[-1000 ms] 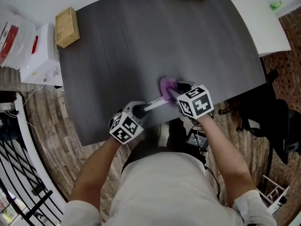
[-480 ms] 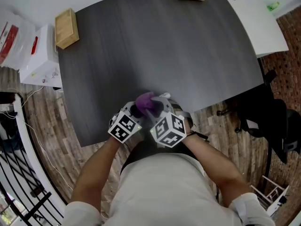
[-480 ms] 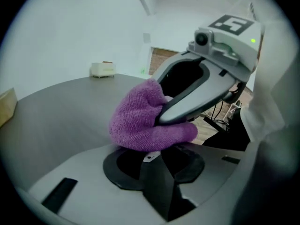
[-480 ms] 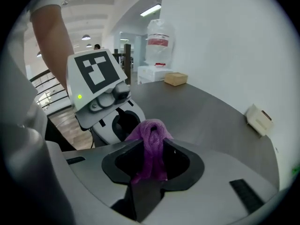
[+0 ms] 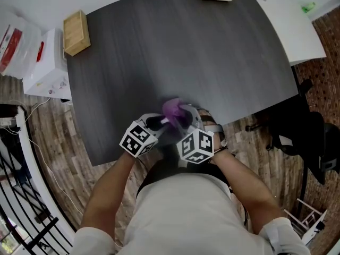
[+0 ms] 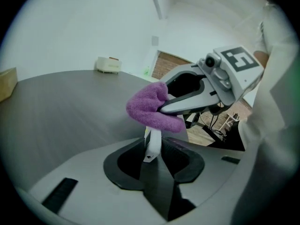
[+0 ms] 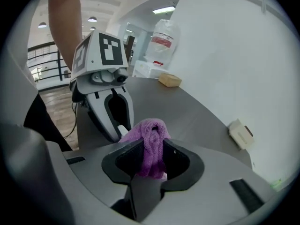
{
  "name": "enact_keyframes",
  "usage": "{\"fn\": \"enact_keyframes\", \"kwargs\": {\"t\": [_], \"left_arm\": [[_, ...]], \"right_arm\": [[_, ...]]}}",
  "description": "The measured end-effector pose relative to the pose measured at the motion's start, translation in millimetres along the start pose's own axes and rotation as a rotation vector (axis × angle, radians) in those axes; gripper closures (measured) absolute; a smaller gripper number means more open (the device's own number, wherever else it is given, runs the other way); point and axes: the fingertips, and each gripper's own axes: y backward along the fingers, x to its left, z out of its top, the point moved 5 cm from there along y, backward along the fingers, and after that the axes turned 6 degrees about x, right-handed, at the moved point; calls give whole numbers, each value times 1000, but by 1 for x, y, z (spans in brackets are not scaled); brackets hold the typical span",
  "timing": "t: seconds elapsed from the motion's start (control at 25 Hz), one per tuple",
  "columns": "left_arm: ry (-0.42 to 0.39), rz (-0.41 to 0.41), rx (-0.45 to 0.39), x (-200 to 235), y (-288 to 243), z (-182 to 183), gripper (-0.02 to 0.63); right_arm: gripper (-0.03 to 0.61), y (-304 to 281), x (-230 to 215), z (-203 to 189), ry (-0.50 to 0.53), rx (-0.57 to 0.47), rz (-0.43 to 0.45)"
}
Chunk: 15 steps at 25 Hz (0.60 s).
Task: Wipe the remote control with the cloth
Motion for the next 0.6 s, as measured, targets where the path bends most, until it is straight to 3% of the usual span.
{"fn": "enact_keyframes", "kwargs": {"t": [0.4, 0.48, 0.6], "left_arm": [[115, -109, 39, 11, 1, 3, 509], [58, -86, 60, 10, 2, 4, 509], [-146, 2, 117, 3, 5, 2, 509]], "right_arm": [[457, -1, -47, -37, -52, 74, -200], [457, -2, -57, -51, -91, 126, -218], [457, 0, -67, -84, -178, 214, -227]]}}
